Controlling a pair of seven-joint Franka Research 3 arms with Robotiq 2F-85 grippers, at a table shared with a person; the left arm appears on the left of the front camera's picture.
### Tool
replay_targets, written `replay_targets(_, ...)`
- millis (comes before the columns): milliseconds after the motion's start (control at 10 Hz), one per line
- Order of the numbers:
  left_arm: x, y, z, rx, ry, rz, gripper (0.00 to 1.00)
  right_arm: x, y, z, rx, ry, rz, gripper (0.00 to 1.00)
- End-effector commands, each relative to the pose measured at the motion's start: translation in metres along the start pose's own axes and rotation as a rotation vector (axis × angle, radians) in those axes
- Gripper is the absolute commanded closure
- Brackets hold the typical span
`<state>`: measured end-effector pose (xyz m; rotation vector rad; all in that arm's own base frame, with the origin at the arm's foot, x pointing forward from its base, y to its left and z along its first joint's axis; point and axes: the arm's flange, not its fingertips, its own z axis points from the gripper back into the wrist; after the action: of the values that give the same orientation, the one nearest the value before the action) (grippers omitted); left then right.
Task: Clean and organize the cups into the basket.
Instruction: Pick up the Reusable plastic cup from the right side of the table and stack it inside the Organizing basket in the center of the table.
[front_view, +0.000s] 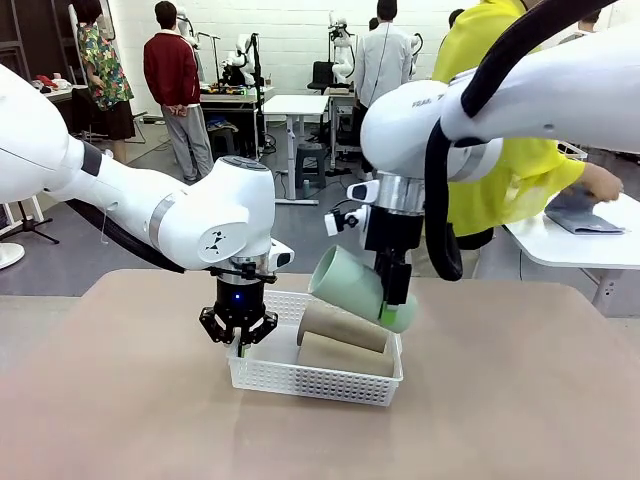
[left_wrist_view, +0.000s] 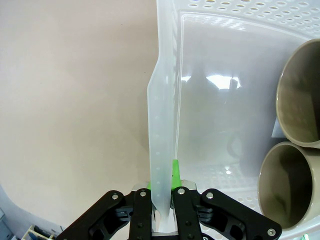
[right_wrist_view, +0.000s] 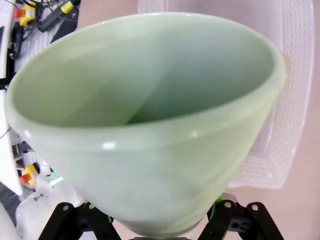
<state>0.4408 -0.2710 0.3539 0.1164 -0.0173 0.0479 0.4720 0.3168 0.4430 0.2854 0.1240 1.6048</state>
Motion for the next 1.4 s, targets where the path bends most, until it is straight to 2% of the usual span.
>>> replay_targets(0, -0.001, 0.002, -0.003, 0.008, 0.006, -0.008, 1.0, 0.016, -0.002, -0.011, -0.092, 0.063, -0.011, 0.2)
replay_targets(100, -0.001, 0.002, -0.003, 0.008, 0.006, -0.008, 1.0, 0.017, 0.001, -0.016, -0.117, 0.059, -0.004, 0.2)
replay_targets(200, -0.001, 0.002, -0.003, 0.008, 0.006, -0.008, 1.0, 0.011, 0.0, -0.006, -0.03, 0.021, 0.011, 0.2)
replay_targets(600, -0.001, 0.002, -0.003, 0.008, 0.006, -0.008, 1.0, 0.011, 0.0, -0.006, -0.03, 0.021, 0.011, 0.2)
replay_targets(1000, -0.001, 0.002, -0.003, 0.008, 0.006, -0.008, 1.0, 0.021, 0.0, -0.024, -0.162, 0.069, -0.041, 0.2)
replay_targets(1300, -0.001, 0.002, -0.003, 0.008, 0.006, -0.008, 1.0, 0.014, 0.006, -0.033, -0.194, 0.083, -0.049, 0.2)
